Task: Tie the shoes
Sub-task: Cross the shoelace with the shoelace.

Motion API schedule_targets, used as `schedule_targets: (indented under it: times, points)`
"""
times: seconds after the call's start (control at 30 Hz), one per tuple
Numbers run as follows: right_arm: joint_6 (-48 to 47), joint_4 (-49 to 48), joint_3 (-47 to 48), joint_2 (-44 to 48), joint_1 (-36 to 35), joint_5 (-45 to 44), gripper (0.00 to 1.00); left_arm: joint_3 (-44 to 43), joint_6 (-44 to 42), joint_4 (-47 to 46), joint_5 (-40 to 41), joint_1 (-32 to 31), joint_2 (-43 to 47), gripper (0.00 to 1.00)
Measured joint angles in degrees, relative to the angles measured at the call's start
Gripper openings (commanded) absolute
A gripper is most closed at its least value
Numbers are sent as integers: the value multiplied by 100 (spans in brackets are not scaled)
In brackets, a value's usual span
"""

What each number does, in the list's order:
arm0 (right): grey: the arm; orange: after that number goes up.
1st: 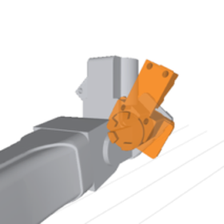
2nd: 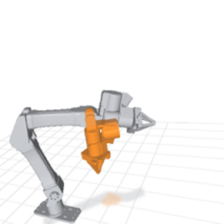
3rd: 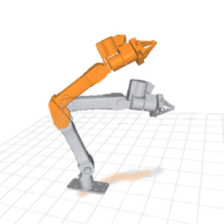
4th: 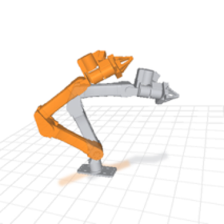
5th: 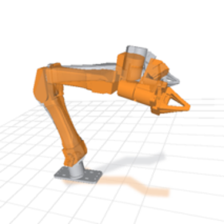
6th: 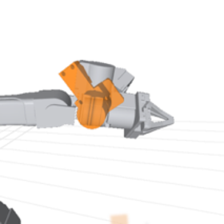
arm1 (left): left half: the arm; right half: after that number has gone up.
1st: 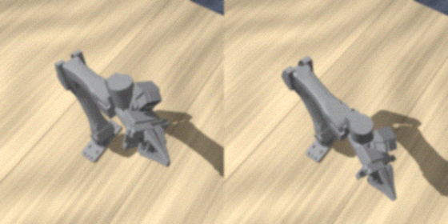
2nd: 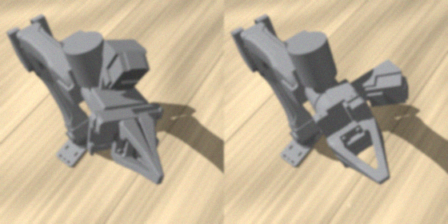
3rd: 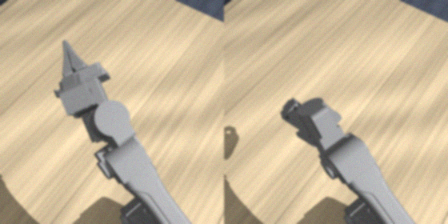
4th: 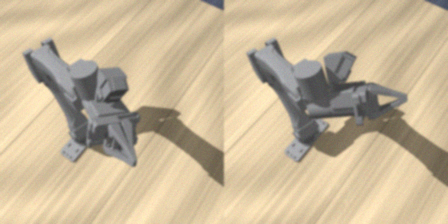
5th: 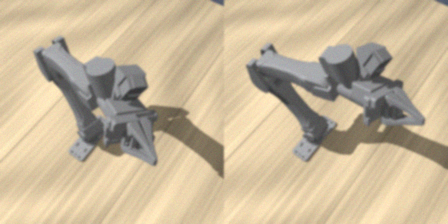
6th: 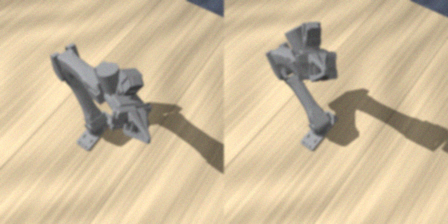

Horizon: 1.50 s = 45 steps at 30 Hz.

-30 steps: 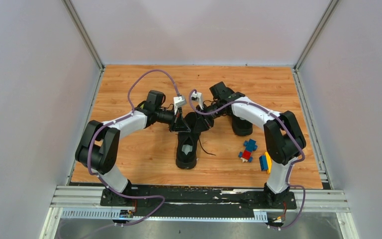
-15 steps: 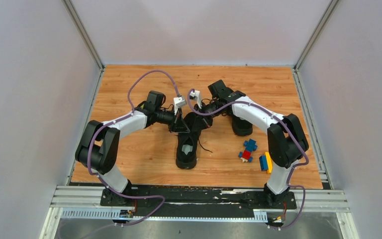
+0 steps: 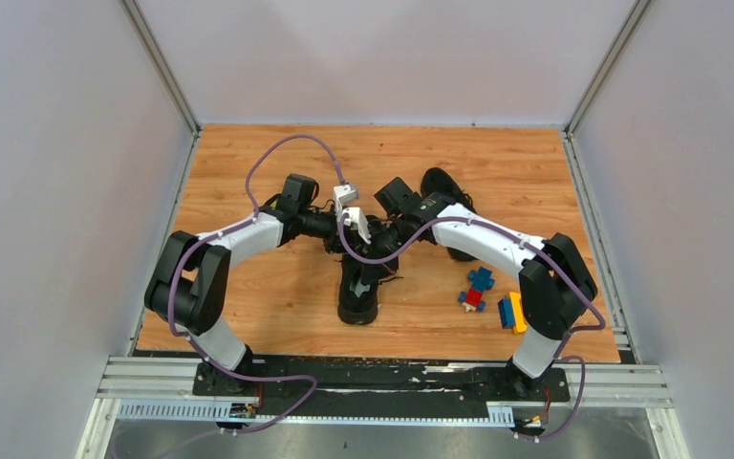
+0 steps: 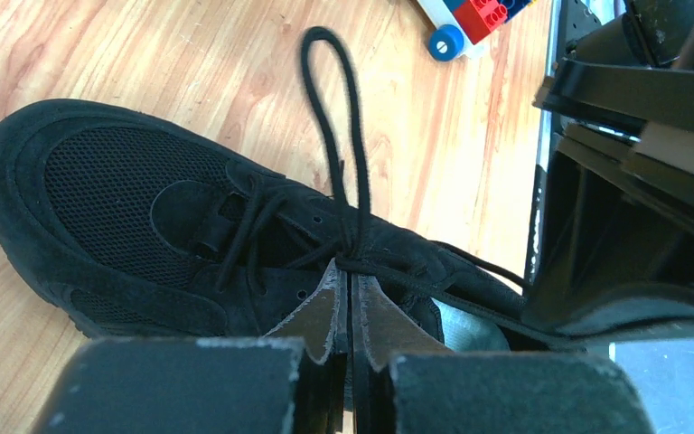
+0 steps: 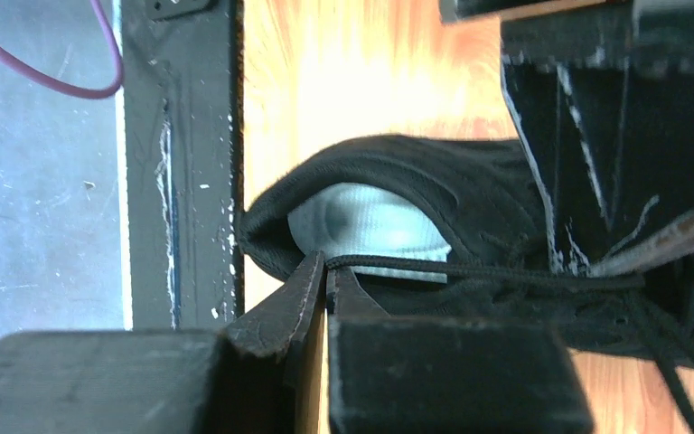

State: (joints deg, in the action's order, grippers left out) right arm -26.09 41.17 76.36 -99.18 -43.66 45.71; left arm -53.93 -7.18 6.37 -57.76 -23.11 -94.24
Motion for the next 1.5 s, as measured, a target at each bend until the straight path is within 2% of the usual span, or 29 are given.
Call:
schedule_targets:
  times: [0.1,0.27,0.47,0.7,0.87,1.0,1.13,1.33,1.5]
  points:
    - [-85,94,-83,0,46,-164,0,0,-2,-9,-2,0,0,0]
    - [-173,179,-330,0,210,-302,7,0,-81,-33,-70,0,0,0]
    - [-278,229,-402,-24,389,-452,7,0,-267,-92,-188,0,0,0]
    - [-334,236,-409,-125,529,-490,31,11,-376,-131,-278,17,0,0]
    - [-380,247,-372,-127,876,-133,36,70,-385,-188,-284,26,0,0]
    - [-308,267,109,-378,1596,466,37,68,-514,-120,-271,26,0,0]
    - [-175,190,564,-754,1982,850,39,28,-761,74,-223,26,0,0]
    - [247,103,966,-1386,1843,1513,40,-131,-1082,442,-240,28,0,0]
    - [450,76,975,-1506,1668,1762,42,-125,-1005,400,-310,66,0,0]
